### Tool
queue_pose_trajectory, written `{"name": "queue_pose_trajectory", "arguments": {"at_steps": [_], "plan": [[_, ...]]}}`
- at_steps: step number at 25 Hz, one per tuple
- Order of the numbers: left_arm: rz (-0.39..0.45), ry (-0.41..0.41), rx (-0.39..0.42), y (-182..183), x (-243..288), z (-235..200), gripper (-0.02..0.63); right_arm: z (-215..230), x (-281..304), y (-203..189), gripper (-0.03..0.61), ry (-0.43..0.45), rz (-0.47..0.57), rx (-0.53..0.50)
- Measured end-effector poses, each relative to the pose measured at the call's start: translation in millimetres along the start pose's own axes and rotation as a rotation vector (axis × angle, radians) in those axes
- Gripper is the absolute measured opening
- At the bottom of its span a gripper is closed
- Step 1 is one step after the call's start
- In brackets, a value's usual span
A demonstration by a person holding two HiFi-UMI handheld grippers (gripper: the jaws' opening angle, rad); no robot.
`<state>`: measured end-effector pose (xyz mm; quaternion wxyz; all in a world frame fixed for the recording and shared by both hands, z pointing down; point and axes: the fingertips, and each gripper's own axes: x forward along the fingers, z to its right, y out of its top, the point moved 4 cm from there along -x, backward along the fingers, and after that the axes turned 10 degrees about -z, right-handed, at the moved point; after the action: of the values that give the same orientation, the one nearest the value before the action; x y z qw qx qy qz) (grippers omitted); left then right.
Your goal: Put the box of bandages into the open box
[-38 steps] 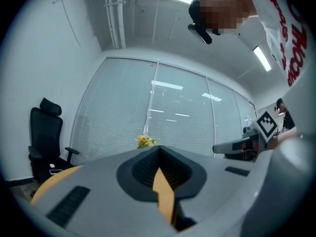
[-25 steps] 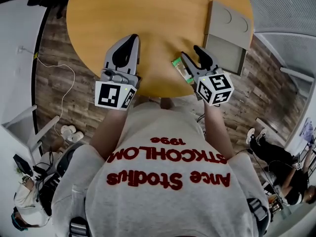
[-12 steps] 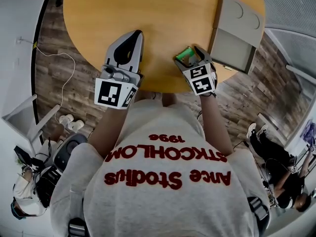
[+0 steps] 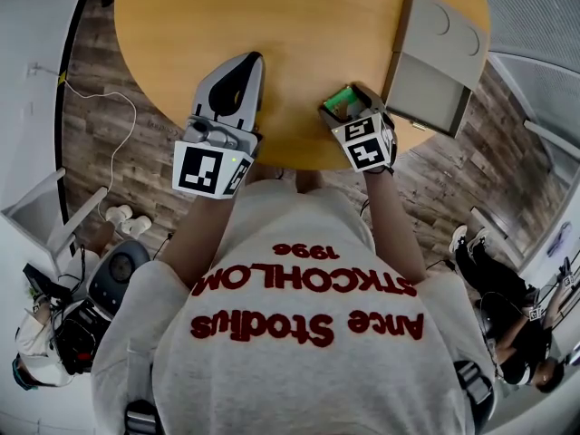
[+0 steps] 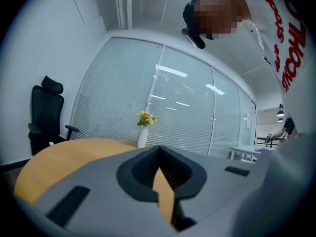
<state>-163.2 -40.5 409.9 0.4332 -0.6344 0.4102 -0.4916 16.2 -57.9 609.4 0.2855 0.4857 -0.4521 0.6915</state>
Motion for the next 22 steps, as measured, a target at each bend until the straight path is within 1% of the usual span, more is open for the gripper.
{"name": "queue_pose_trajectory", "arguments": {"at_steps": [1,3,6,11,14,17,19,22], "plan": [[0.001,0.001,0.0,0,0,0,0.0,1,0,1,0.362,0.005,0.006,0.01],[0.008,0.005,0.003,3,-1,-1,0.0,2,-3,4,0.36,0.018,0.021,0.024],[0.024,0.014,0.009,8,-3,-3,0.0,5,-11,13,0.359,0.013,0.055,0.023],[0.053,0.021,0.028,22,-10,-5,0.0,5,-38,37,0.359,0.015,0.176,0.06],[0.075,0.024,0.042,34,-13,-5,0.0,10,-62,53,0.357,0.029,0.292,0.12],[0.111,0.028,0.063,49,-17,1,0.0,18,-94,69,0.357,0.045,0.444,0.184],[0.136,0.03,0.078,60,-20,9,0.0,23,-121,79,0.357,0.041,0.543,0.199],[0.172,0.032,0.1,78,-19,20,0.0,35,-164,93,0.357,-0.005,0.686,0.186]]}}
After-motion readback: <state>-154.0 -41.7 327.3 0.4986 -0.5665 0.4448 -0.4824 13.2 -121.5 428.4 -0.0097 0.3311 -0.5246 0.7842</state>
